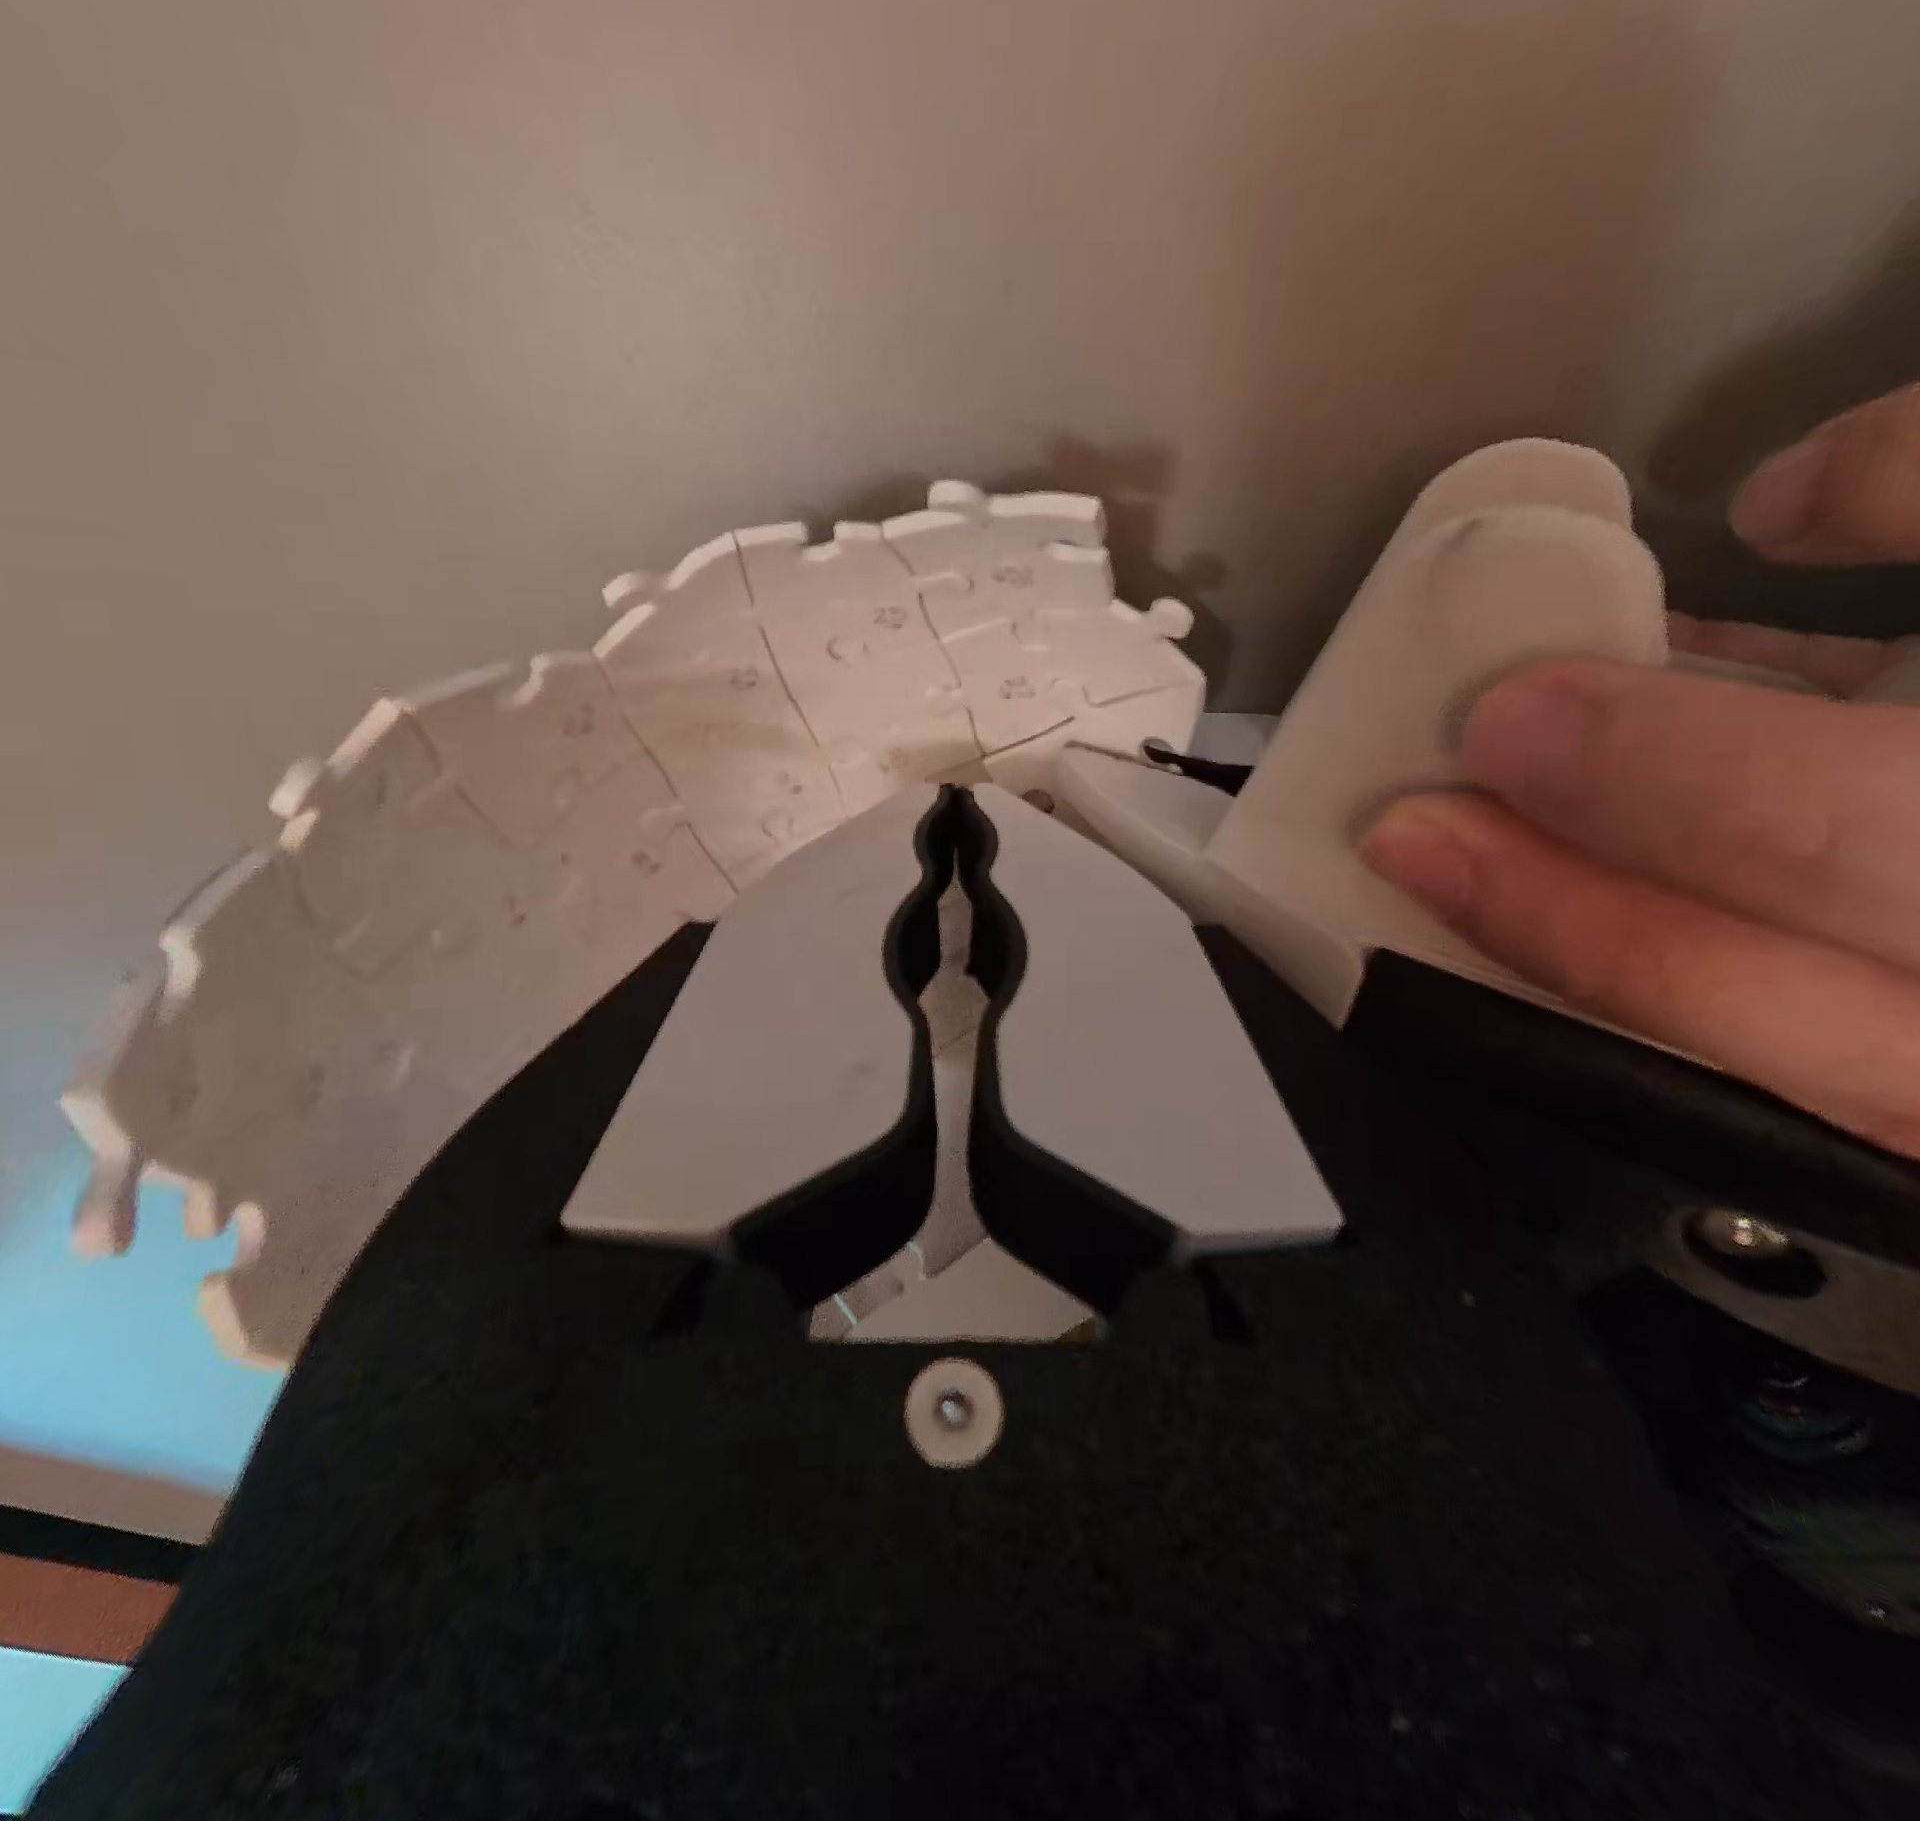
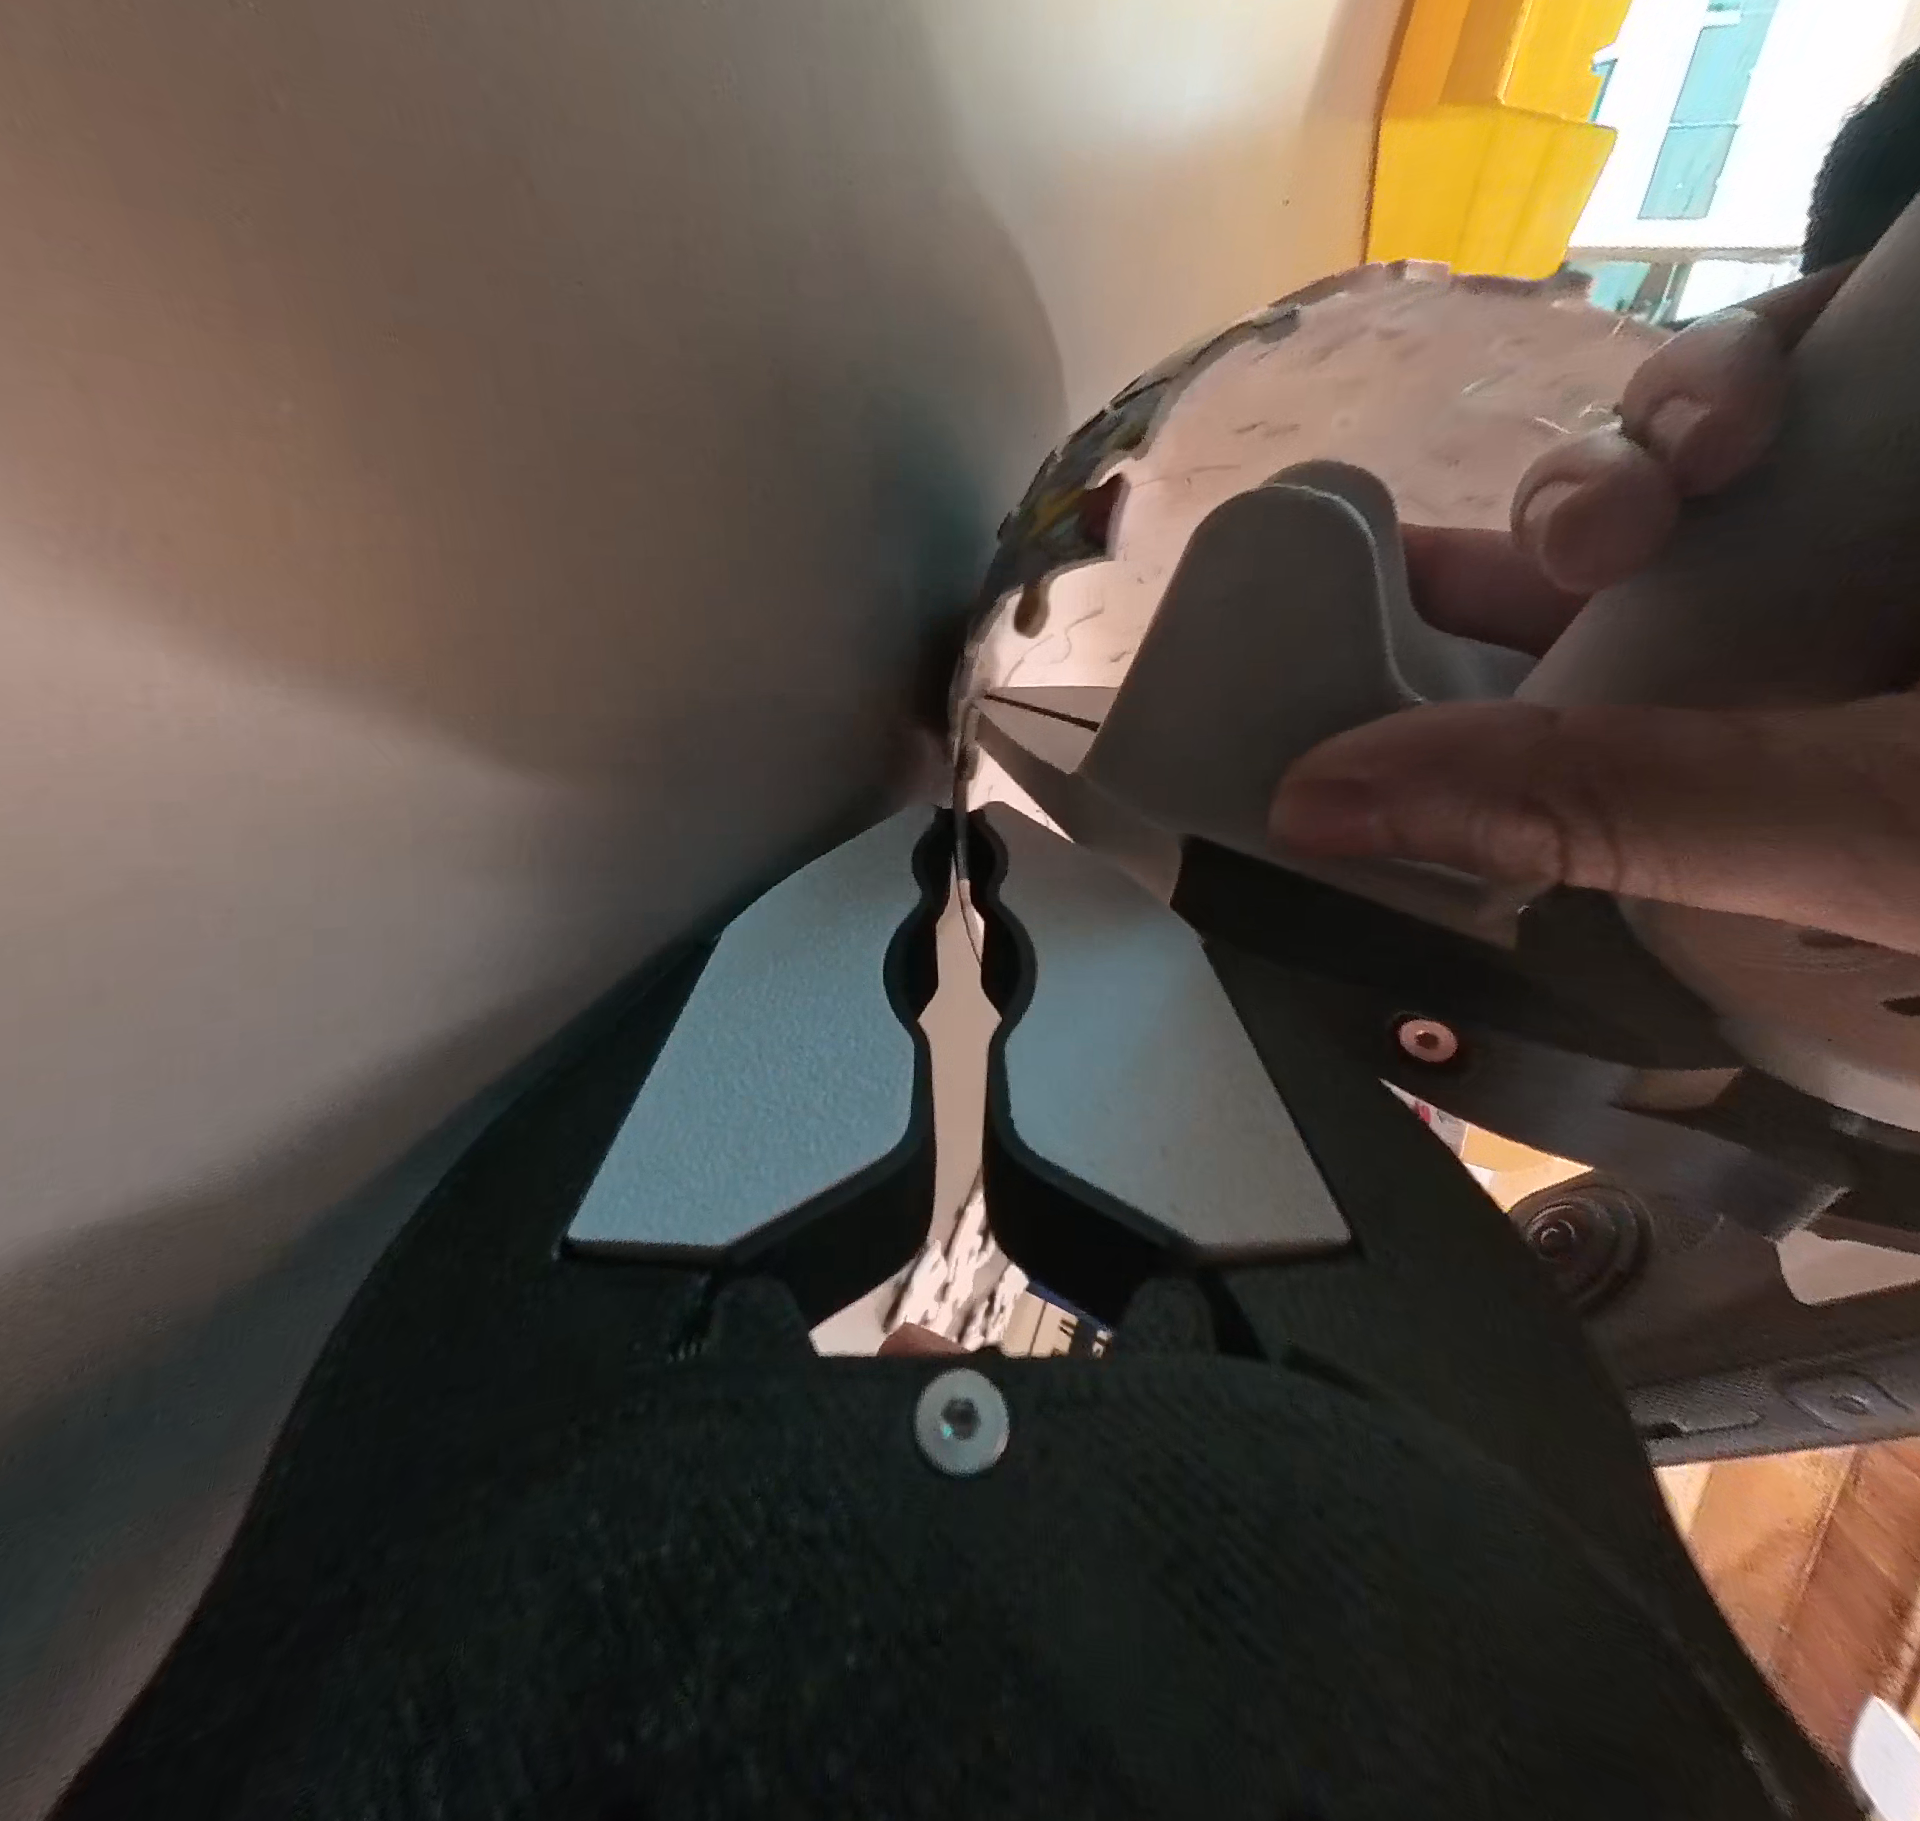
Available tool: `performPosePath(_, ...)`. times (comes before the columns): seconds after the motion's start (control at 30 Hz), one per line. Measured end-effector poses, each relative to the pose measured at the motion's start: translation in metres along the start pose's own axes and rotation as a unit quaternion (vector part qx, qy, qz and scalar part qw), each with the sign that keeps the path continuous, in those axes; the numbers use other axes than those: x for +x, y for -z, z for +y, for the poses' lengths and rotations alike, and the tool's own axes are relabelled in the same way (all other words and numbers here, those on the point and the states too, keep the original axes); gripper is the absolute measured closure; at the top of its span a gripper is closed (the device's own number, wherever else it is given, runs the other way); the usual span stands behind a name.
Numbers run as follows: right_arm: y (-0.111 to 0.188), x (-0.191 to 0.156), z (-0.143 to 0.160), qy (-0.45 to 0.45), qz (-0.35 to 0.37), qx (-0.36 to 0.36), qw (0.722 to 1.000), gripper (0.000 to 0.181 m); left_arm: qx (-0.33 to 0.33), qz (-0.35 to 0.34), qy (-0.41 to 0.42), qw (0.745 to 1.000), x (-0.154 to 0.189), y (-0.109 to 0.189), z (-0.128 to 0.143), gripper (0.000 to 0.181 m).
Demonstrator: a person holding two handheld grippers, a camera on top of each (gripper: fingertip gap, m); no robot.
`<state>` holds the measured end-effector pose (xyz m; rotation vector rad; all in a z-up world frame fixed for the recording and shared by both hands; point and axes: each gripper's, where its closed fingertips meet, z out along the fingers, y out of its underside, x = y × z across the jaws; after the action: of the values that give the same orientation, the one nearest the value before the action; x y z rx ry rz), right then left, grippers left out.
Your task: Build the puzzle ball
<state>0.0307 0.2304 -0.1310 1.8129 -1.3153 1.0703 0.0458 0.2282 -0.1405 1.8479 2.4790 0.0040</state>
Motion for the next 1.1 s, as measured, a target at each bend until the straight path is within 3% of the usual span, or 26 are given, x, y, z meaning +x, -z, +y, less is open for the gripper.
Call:
performPosePath(0.63, 0.01, -0.002, 0.009, 0.041, 0.015, 0.004, 0.999, 0.175, -0.008, 0.01, 0.004, 1.0, 0.003, 0.0, -0.002, 0.181)
performPosePath(1.1, 0.019, -0.001, -0.003, -0.077, -0.021, 0.068, 0.995, 0.178, -0.01, 0.022, -0.001, 1.0, 0.003, 0.0, -0.002, 0.181)
